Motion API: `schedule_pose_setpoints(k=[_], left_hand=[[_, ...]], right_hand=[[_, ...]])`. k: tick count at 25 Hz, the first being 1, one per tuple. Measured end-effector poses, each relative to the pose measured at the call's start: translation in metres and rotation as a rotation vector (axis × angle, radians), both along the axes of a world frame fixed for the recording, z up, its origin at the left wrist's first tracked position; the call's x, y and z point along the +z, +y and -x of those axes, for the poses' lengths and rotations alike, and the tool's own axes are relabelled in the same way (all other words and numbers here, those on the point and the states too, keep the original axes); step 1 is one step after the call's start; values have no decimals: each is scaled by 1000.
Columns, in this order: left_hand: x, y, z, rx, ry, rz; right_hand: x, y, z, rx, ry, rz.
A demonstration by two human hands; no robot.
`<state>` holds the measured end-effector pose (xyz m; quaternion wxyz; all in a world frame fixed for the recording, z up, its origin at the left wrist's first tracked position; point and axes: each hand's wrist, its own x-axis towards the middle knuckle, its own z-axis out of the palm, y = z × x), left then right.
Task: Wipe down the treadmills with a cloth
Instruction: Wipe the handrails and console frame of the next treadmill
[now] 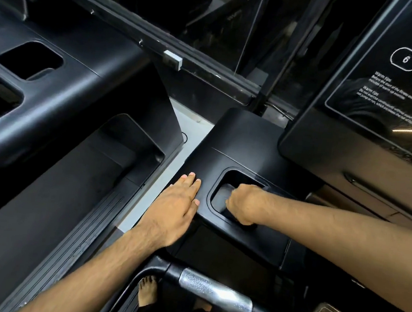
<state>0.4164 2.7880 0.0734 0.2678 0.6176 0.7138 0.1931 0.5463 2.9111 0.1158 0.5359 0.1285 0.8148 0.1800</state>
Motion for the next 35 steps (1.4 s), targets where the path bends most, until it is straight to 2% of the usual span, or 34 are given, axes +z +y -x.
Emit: schedule_pose_setpoints(k=[2,4,7,9,10,13,14,15,17,19,21,24,29,31,35], left_hand=[[-1,0,0,-4,1,7],[0,-1,0,-17,-8,4],[2,-5,3,-31,-9,-9],[1,-6,5,-25,-16,-14],[1,-6,6,-19,-17,-17],[1,-3,7,-19,-18,-35],[1,-1,7,-22,-22,-38],[2,0,6,-24,-29,-40],[4,2,6,-29,-39,-44],[4,3,7,-34,-48,-46],[4,2,8,-42,-53,-41],[5,0,5,-36,-55,-42],[6,2,5,-12,-46,-36],[4,2,4,-15,-49,-17],[4,-1,3,-9,-50,-4]], right_hand=[[10,5,15,-128,-75,36],[19,9,25,-318,-61,129],[33,8,21,-759,177,347],[35,4,4,-1179,516,414],[31,2,-7,-1411,747,435],[8,-17,-33,-2247,1601,499],[2,-26,-35,-2464,1850,473],[-3,-33,-31,-2584,2058,436],[-10,-38,-13,-2694,2285,383],[-9,-36,15,-2758,2228,411],[-6,-33,35,-2634,2026,408],[-11,-28,32,-2230,1634,346],[15,-17,-10,-1541,911,515],[27,-13,-18,-1193,696,504],[35,-5,-33,-425,414,318]])
